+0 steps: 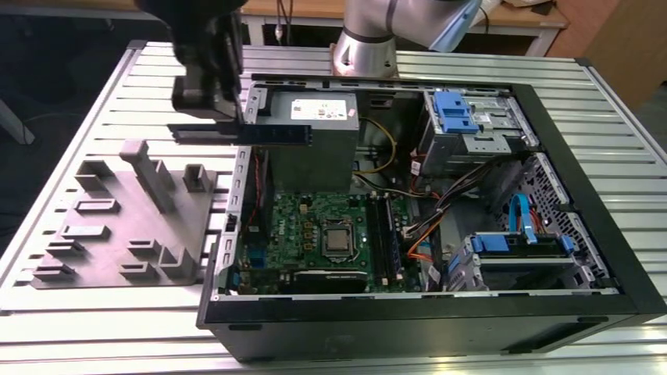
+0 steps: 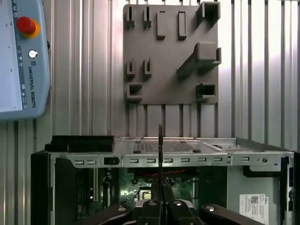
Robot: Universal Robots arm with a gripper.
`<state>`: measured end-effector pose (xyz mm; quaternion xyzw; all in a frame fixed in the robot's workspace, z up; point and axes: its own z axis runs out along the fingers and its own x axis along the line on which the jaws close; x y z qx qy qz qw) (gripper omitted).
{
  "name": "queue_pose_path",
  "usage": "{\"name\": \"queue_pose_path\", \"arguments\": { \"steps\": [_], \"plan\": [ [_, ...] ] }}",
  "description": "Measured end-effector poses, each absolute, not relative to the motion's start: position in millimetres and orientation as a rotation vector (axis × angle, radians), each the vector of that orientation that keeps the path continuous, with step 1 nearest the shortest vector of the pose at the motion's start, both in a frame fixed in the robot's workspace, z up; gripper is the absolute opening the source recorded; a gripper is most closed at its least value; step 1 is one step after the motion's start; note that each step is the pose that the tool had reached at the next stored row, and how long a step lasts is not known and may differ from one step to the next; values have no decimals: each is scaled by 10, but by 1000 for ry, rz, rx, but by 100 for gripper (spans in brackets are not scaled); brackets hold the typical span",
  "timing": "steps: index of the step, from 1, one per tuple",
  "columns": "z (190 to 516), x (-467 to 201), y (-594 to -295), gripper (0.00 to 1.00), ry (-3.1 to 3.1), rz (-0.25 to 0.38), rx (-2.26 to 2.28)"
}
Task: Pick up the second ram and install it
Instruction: 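Pick up the second ram and move it above second insertion slot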
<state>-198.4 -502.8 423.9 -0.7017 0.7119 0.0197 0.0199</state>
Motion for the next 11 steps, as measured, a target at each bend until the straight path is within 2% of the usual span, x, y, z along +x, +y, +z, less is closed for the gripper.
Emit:
{"name": "queue_pose_path", "arguments": {
  "steps": [11],
  "plan": [
    [4231,-1531,-5028,9,2209,61,-2177]
  ]
}}
